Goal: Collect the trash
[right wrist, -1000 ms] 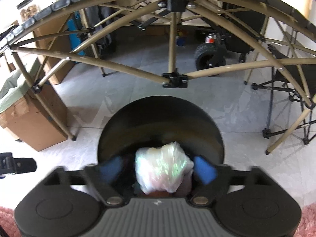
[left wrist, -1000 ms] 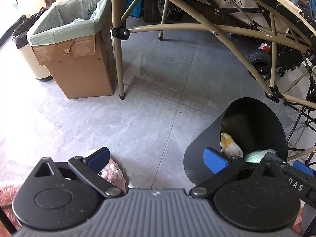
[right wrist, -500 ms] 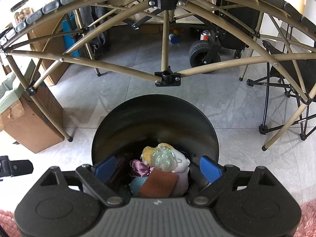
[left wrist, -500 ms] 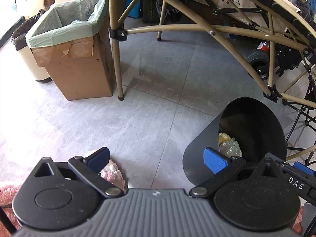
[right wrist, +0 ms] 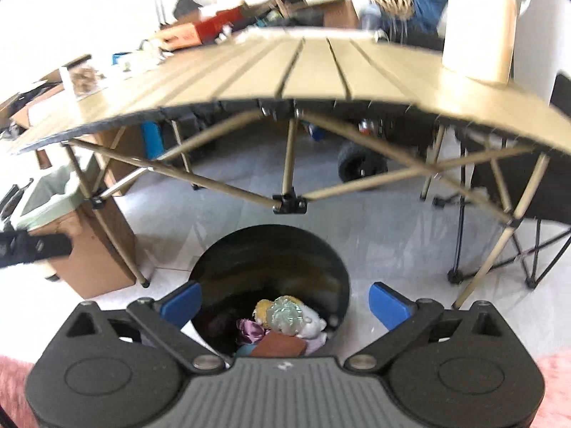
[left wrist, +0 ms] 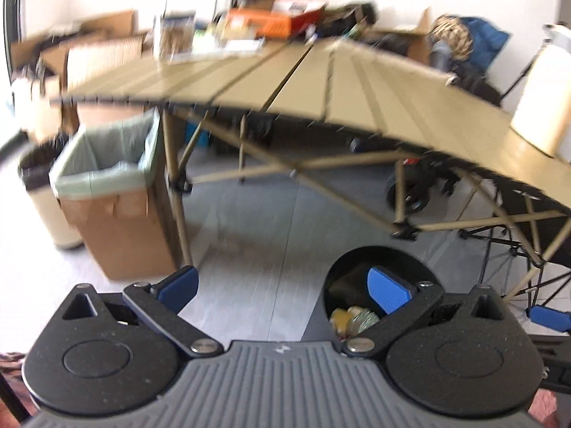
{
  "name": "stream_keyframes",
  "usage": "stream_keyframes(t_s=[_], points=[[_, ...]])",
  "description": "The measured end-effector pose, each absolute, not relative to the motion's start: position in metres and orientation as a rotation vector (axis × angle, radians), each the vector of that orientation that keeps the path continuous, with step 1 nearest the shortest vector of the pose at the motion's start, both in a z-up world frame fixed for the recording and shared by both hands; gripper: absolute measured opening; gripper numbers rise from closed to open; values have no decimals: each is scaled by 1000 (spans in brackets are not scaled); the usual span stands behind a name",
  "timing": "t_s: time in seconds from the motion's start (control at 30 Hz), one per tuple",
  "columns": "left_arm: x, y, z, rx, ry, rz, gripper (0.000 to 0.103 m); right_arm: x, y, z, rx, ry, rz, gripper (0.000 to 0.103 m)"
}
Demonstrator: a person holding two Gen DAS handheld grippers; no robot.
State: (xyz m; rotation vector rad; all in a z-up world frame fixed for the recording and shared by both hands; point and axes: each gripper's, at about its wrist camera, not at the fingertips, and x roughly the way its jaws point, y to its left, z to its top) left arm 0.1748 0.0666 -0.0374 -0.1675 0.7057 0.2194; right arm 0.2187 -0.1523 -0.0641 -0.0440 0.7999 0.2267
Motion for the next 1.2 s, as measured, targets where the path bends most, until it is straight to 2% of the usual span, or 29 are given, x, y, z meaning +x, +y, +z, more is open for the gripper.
stream_keyframes(t_s=[0.17,0.47,1.2], points=[[135,37,-18,-77,604,172,103,171,-177,-40,-55,752,293,103],[90,12,-6,-54,529,120,103,119,-206,-23,-25,722,312,103],[73,6,-4,-48,506,117,103,103,-225,-17,21,673,287,103]])
